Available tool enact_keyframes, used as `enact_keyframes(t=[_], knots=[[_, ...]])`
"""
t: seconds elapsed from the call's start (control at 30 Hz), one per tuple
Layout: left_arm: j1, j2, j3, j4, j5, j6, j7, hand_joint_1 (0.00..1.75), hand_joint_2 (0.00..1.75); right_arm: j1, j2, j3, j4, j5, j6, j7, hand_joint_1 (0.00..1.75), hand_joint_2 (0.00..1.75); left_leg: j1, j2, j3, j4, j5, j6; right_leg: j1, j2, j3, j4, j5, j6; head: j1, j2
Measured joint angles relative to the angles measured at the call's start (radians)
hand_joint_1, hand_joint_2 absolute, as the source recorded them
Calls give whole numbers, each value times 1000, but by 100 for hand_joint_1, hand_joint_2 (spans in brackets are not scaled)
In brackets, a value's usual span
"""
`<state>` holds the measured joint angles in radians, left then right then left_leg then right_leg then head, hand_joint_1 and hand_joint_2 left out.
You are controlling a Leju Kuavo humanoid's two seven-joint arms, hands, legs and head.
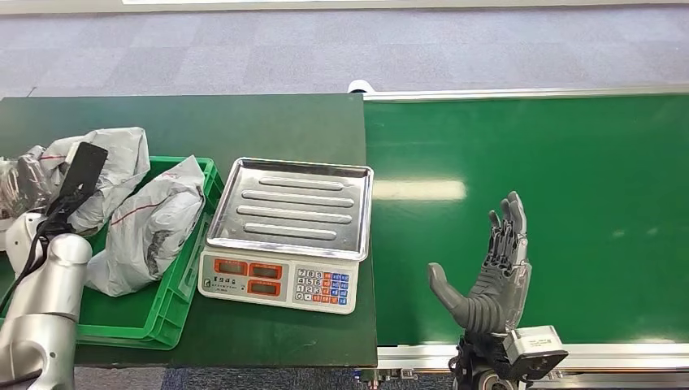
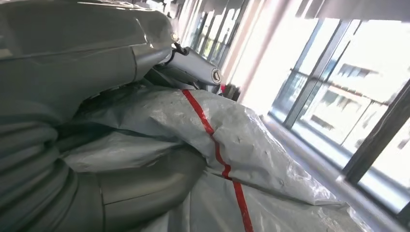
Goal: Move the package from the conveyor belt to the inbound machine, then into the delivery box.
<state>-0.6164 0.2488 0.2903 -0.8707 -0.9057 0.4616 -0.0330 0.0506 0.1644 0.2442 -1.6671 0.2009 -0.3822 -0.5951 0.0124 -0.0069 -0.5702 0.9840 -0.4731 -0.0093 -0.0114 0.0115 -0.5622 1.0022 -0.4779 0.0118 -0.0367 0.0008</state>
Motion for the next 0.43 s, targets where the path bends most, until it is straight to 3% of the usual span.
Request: enact_keyframes(t=[0.03,0.2,0.43], knots=[[-7,0,0,20,-4,-24,9,0,175,-1,0,-1,1,4,-2,6,0,175,0,0,0,0,0,0,0,0,0,0,0,0,0,0],[-13,-5,8,36,123,-46,-63,0,175,1,5,-16,4,21,-2,24,0,175,0,0,0,0,0,0,0,1,0,0,0,0,0,0],[77,-37,21,-191,405,36,-255,0,175,9,11,-32,15,27,3,28,0,175,0,1,0,0,-1,0,0,1,-1,0,0,0,0,0]])
